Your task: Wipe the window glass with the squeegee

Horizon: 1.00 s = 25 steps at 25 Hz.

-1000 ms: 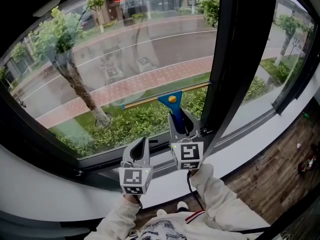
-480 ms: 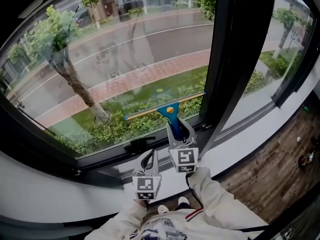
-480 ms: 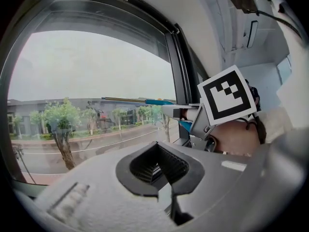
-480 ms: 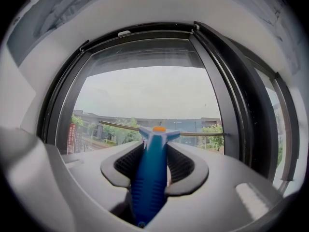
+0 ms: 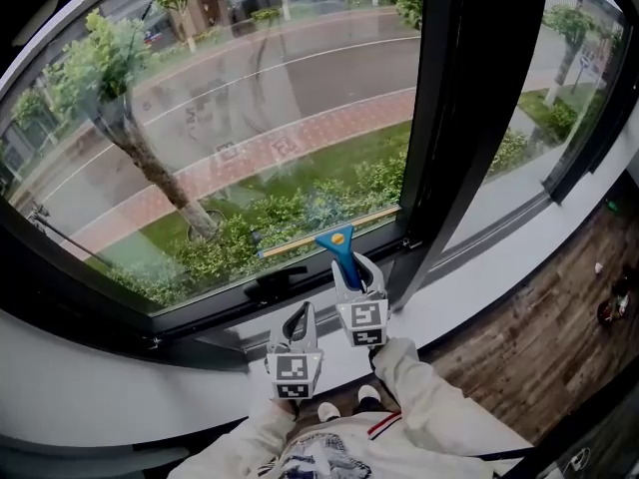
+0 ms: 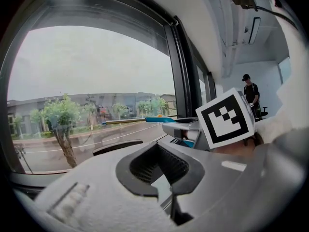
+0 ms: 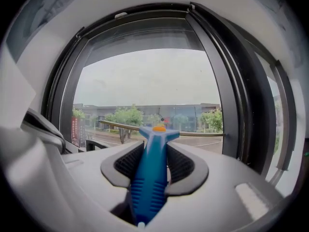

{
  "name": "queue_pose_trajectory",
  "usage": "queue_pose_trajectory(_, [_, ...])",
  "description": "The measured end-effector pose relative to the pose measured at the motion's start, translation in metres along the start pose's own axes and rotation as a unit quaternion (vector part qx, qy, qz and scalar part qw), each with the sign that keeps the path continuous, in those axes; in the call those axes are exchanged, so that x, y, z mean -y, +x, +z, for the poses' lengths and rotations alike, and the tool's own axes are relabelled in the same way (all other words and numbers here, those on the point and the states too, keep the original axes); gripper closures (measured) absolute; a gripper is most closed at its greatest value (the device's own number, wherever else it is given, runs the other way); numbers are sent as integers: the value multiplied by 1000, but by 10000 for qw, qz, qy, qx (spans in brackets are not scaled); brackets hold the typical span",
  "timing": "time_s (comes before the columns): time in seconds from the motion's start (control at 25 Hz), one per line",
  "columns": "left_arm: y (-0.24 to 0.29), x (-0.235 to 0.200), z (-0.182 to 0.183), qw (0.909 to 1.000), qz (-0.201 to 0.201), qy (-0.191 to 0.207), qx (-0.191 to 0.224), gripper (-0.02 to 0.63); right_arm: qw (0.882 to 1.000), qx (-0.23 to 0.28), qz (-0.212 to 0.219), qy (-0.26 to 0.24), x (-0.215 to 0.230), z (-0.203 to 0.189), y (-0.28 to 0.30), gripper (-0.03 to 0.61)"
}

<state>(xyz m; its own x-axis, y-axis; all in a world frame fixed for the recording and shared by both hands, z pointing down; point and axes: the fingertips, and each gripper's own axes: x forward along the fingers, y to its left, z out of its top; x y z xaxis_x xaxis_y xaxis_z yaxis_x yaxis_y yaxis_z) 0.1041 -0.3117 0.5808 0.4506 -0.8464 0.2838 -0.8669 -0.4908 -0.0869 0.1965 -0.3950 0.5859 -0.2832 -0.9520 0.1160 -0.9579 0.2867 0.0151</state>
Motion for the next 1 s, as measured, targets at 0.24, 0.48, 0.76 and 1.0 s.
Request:
queue_pose_trajectory(0.24, [-2,0,-6,10000,35,3,-90,614,9997,-221,36,-40,-1,-21,2,431])
queue_pose_trajectory(0.48, [-1,0,-10,9998,99,13,-185,614,9993,-342,64,-149,-2,-33,3,431])
queue_pose_trajectory(0.76, [1,5,-3,9998,159,46,-131,614,9981,-609,88,-38,-2,-53,5,431])
queue_pose_trajectory(1.0, [-3,1,-7,9990,387,36,-205,614,9967,-793,148,68,0,-66,5,430])
